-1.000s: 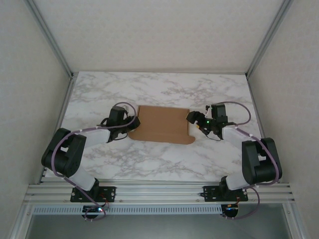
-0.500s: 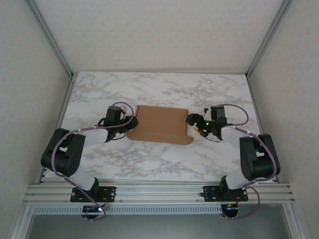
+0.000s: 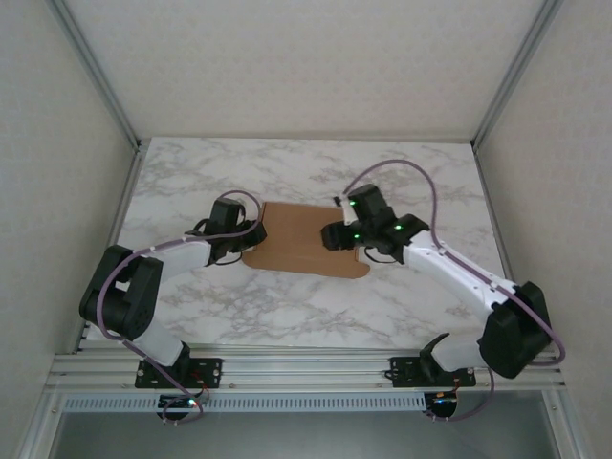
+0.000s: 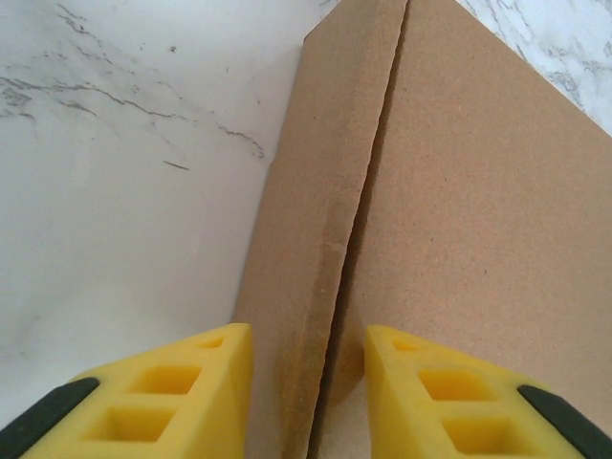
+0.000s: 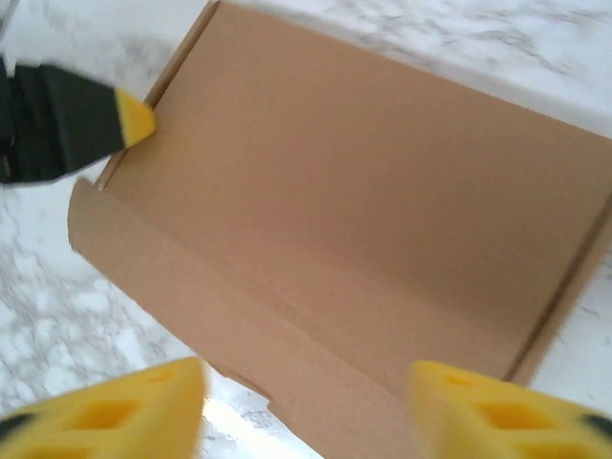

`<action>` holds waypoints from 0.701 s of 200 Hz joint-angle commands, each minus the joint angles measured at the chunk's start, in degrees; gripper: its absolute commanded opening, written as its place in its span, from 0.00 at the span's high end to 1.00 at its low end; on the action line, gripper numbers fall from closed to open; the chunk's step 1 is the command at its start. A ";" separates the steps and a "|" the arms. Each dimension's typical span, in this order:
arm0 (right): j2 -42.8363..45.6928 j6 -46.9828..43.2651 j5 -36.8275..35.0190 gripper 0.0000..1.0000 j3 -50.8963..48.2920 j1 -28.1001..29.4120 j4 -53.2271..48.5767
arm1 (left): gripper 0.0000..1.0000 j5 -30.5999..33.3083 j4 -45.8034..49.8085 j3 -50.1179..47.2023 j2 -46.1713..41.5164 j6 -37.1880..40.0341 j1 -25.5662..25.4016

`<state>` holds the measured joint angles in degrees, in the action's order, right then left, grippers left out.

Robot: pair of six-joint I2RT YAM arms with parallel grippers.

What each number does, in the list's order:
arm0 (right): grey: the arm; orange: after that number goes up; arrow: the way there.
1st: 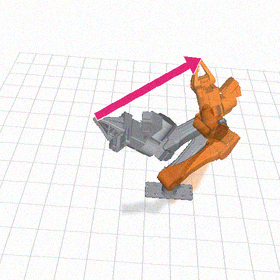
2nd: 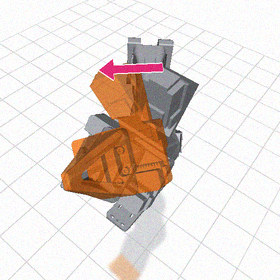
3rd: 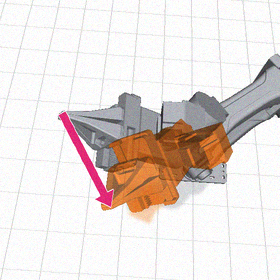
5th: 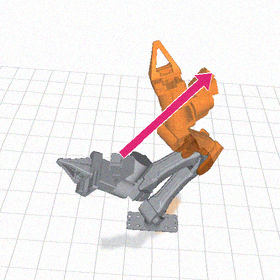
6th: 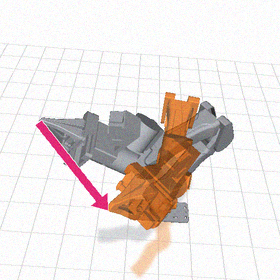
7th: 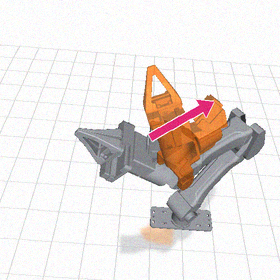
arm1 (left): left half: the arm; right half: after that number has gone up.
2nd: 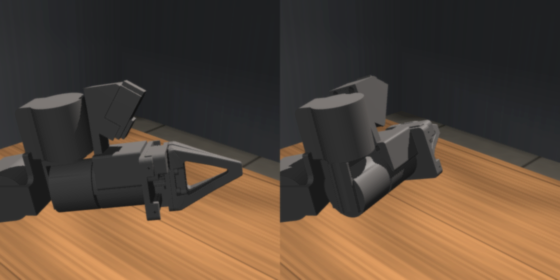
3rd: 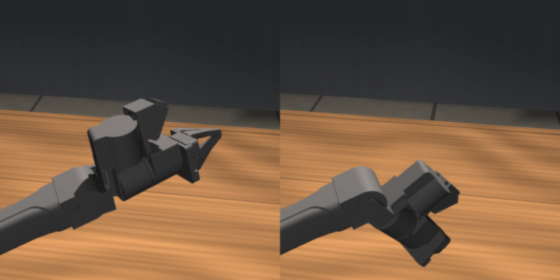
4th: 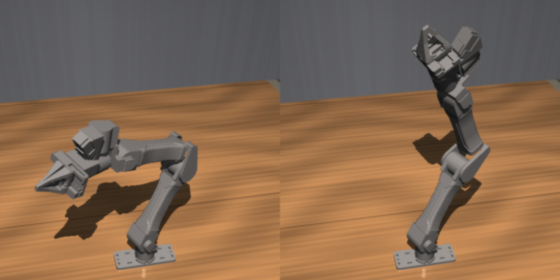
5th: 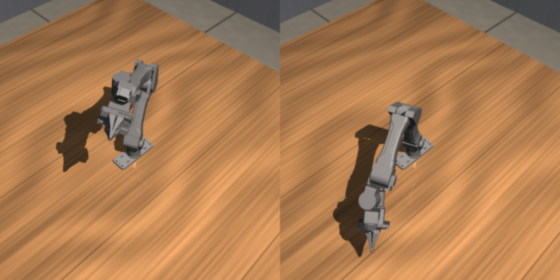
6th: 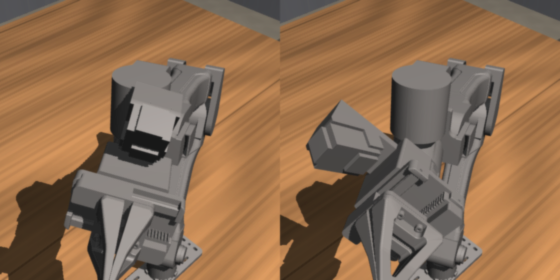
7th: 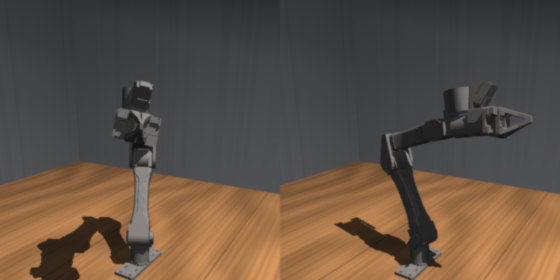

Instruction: Fold the paper box

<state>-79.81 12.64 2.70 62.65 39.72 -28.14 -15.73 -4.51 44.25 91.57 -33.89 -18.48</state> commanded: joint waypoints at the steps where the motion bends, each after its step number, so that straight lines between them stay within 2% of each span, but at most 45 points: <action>1: -6.51 -12.52 -10.64 0.21 6.00 4.70 -8.34 | 0.65 5.92 8.50 0.46 2.20 2.63 -0.59; 13: -9.08 -16.95 -13.28 0.23 7.44 5.49 -6.23 | 0.65 6.04 9.27 1.13 2.56 3.20 -0.57; 26: -8.96 -27.40 -13.18 0.27 3.22 6.47 3.48 | 0.64 6.06 9.61 1.60 2.69 3.62 -0.58; 44: -5.94 -45.33 -6.12 0.24 -4.68 6.72 17.50 | 0.64 5.86 9.53 1.72 2.84 3.79 -0.59; 59: -6.95 -54.13 -1.48 0.23 -4.51 6.35 19.12 | 0.63 5.25 9.18 1.46 3.22 3.80 -0.61; 83: -12.73 -60.94 2.90 0.23 1.62 5.65 11.74 | 0.64 4.55 8.48 1.02 3.51 3.86 -0.67; 98: -15.52 -63.75 4.59 0.23 2.85 5.63 11.09 | 0.64 4.40 8.47 1.06 3.42 3.87 -0.60; 140: -22.33 -64.86 2.17 0.23 4.46 5.88 12.36 | 0.64 3.95 7.98 0.64 2.70 4.01 -0.64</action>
<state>-99.09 -48.18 4.54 65.73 45.74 -15.75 -13.85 -1.65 46.41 92.36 -31.22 -19.05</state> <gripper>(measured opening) 0.766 0.364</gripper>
